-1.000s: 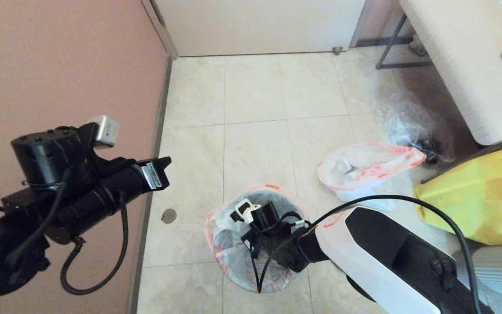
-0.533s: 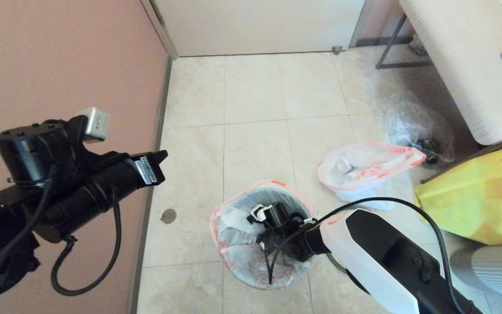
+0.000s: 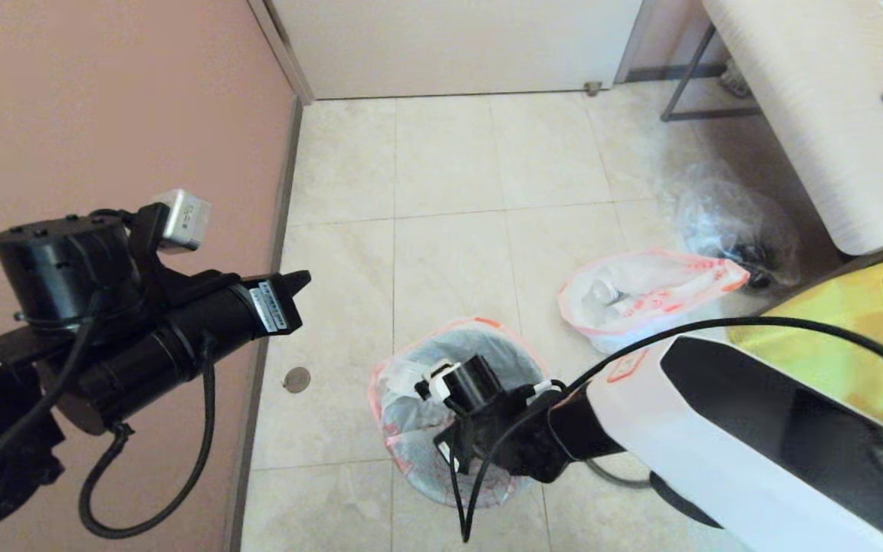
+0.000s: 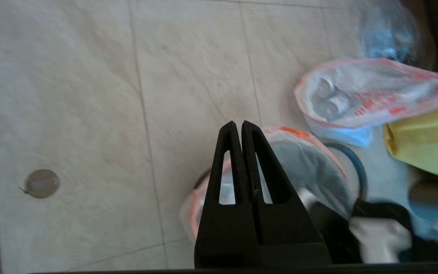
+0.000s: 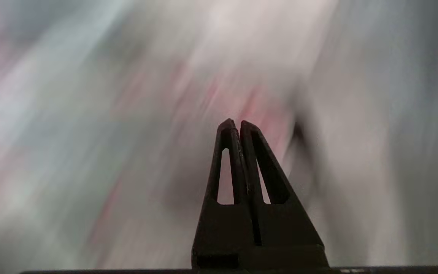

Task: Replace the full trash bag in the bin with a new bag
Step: Put the new garbage bag on the trash can, then place the trash can ring on the trash can

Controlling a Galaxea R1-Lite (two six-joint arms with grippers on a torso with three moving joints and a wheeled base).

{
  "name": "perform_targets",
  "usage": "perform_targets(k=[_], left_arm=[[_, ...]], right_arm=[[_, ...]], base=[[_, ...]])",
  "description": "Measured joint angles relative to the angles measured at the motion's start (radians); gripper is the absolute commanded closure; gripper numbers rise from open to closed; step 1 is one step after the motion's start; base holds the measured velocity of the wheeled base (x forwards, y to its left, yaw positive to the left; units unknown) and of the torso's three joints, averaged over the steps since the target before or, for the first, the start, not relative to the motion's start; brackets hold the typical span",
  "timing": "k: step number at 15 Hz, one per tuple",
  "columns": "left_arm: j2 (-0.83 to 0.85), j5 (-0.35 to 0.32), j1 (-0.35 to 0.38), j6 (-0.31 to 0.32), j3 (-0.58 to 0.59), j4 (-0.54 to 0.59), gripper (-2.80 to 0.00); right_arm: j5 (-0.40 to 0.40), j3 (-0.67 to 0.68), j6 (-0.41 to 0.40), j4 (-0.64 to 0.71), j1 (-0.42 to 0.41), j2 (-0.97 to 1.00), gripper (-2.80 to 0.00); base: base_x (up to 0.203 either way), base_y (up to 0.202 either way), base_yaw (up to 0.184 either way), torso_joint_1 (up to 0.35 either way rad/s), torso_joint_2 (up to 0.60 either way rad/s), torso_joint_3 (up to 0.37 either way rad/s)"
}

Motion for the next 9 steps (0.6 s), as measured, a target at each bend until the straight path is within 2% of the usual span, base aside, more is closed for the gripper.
perform_targets(k=[2,5,7,9], left_arm=[[-0.008,0.0,-0.025,-0.003,0.001,0.016,0.0],[-0.013,0.0,-0.038,-0.003,0.001,0.023,0.0],[-0.015,0.0,-0.04,-0.003,0.001,0.023,0.0],[-0.013,0.001,-0.041,-0.003,0.001,0.023,0.0]], right_arm=[[-0.007,0.213,0.056,0.015,0.03,-0.174,0.0],[-0.023,0.442,0.158,0.054,0.035,-0.452,0.0],[-0.029,0.571,0.211,0.109,-0.043,-0.602,0.0],[-0.027,0.659,0.224,0.113,-0.205,-0.683,0.0]], base=[[0.0,0.0,0.0,0.0,0.0,0.0],[0.0,0.0,0.0,0.0,0.0,0.0],[0.0,0.0,0.0,0.0,0.0,0.0],[0.0,0.0,0.0,0.0,0.0,0.0]])
